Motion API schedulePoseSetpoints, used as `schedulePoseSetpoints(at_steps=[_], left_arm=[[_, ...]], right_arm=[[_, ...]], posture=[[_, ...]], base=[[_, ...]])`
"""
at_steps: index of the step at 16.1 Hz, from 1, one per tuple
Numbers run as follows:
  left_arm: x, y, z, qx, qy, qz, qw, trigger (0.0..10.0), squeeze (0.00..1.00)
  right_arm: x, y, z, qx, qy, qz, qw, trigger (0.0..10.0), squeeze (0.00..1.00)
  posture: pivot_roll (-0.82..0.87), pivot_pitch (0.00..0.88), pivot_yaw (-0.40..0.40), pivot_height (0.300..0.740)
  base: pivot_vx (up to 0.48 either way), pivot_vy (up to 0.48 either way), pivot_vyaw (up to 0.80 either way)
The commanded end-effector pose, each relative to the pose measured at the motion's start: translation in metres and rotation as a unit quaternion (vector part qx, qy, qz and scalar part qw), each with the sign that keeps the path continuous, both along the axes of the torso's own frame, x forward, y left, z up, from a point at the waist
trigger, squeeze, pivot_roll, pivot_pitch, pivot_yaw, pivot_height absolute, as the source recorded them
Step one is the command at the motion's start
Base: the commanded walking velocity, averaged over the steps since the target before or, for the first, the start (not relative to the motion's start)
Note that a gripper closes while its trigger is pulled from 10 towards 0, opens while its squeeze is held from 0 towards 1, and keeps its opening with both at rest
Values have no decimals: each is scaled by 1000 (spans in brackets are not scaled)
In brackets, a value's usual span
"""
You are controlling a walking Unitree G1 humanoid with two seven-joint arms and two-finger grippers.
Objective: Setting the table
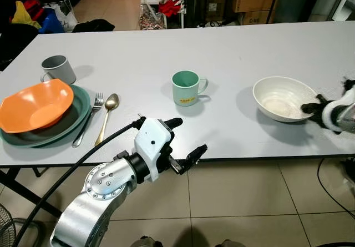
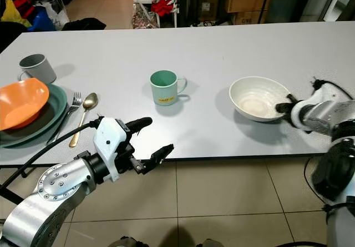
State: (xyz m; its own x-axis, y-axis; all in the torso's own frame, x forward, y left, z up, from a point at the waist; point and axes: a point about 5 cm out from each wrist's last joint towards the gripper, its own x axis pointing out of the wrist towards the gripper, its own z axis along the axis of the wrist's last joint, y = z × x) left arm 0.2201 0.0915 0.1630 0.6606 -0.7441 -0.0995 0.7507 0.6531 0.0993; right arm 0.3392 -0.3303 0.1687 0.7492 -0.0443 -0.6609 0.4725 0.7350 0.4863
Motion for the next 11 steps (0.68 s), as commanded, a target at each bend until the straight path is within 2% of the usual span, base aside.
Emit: schedulePoseSetpoints(at_steps=[1, 3, 4, 5, 6, 7, 8, 9, 10, 11], left_arm=[[1, 5, 4, 2, -11, 15, 1000, 10000, 0], [0, 8, 3, 1, -11, 26, 1000, 10000, 0], [-1, 10, 2, -2, -9, 35, 999, 10000, 0], [-1, 13, 2, -6, -8, 46, 999, 10000, 0], [-2, 16, 2, -11, -9, 59, 998, 10000, 0], [0, 20, 3, -21, -13, 80, 997, 10000, 0], [1, 26, 5, -30, -21, 112, 993, 10000, 0], [2, 27, 5, -33, -23, 122, 992, 10000, 0], [3, 35, 6, -41, -28, 167, 985, 10000, 0], [2, 40, 5, -44, -28, 201, 978, 10000, 0]], right_arm=[[2, -5, 18, -5, -18, 5, 1000, 10000, 1000], [-1, -10, 28, 1, -26, 14, 1000, 10000, 1000], [-2, -13, 36, 7, -37, 19, 999, 10000, 784], [-4, -14, 44, 19, -52, 29, 998, 10000, 0], [-5, -14, 55, 30, -71, 45, 996, 10000, 0], [-6, -14, 68, 18, -103, 72, 992, 10000, 0], [-7, -12, 84, -55, -162, 105, 980, 10000, 0], [-8, -9, 88, -83, -181, 117, 973, 10000, 0], [-12, 10, 99, -149, -260, 154, 941, 10000, 0], [-21, 35, 101, -199, -315, 191, 908, 10000, 0]], posture=[[-136, 24, 59, 740], [-135, 24, 54, 740], [-133, 17, 54, 740], [-134, 16, 59, 740], [-134, 13, 64, 740], [-132, 12, 69, 740], [-132, 7, 81, 740], [-133, 7, 83, 740], [-134, 2, 91, 740], [-133, 0, 94, 740]], base=[[0, 0, 0], [0, 0, 0], [0, 0, 0], [0, 0, 0], [0, 0, 0], [0, 0, 0], [0, 0, 0], [0, 0, 0], [0, 0, 0], [0, 0, 0]])
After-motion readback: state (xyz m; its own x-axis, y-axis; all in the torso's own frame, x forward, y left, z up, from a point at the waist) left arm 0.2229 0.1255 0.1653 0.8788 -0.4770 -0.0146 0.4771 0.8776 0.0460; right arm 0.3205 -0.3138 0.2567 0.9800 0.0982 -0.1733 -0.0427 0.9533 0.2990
